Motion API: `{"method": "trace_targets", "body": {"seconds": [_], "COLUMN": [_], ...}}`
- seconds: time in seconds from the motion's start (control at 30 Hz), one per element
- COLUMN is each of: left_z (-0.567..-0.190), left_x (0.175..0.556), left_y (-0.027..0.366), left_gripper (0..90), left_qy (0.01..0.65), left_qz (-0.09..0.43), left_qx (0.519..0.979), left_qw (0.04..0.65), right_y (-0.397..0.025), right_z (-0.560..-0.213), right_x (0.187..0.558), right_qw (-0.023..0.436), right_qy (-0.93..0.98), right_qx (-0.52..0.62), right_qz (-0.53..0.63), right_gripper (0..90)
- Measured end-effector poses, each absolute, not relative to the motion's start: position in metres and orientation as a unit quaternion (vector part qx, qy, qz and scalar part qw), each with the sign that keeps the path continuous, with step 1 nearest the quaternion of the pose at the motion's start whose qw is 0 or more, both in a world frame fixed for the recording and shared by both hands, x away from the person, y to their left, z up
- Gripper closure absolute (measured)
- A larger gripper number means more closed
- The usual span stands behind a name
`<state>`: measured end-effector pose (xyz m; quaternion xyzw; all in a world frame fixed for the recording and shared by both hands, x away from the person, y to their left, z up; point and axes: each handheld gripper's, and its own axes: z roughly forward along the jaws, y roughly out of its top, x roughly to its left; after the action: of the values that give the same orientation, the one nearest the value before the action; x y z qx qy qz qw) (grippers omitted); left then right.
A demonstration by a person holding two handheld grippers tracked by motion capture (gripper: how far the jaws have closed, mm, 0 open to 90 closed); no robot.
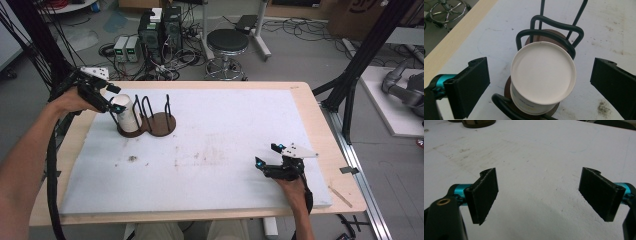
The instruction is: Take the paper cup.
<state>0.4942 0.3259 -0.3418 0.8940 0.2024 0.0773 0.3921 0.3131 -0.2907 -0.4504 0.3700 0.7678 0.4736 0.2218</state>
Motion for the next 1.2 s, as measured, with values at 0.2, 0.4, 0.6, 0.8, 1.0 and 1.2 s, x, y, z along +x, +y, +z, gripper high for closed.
{"method": "trace_targets", "body": {"seconds": [0.2,0.4,0.6,0.8,1.0,1.2], "left_z": [-0.343,-0.336,-0.336,-0.331,-0.331,-0.328], "left_x": [0.494,0.497,0.499,0.5,0.5,0.5], "left_y": [0.325,0.318,0.313,0.31,0.309,0.31], "left_gripper": [2.4,2.4,2.4,12.7,13.8,24.0], "left_qy": [0.192,0.176,0.167,0.154,0.161,0.156], "left_qz": [0.081,0.083,0.082,0.08,0.084,0.081], "left_qx": [0.905,0.92,0.931,0.937,0.938,0.938], "left_qw": [0.37,0.341,0.314,0.302,0.294,0.298], "right_y": [-0.291,-0.291,-0.291,-0.291,-0.291,-0.29], "right_z": [-0.45,-0.45,-0.45,-0.45,-0.45,-0.45], "right_x": [0.314,0.314,0.314,0.314,0.314,0.314], "right_qw": [0.221,0.22,0.221,0.218,0.219,0.218], "right_qy": [0.769,0.769,0.769,0.77,0.77,0.77], "right_qx": [0.371,0.372,0.37,0.371,0.371,0.372], "right_qz": [0.472,0.471,0.472,0.471,0.472,0.471], "right_gripper": [16.3,16.3,16.3,16.3,16.3,16.3]}}
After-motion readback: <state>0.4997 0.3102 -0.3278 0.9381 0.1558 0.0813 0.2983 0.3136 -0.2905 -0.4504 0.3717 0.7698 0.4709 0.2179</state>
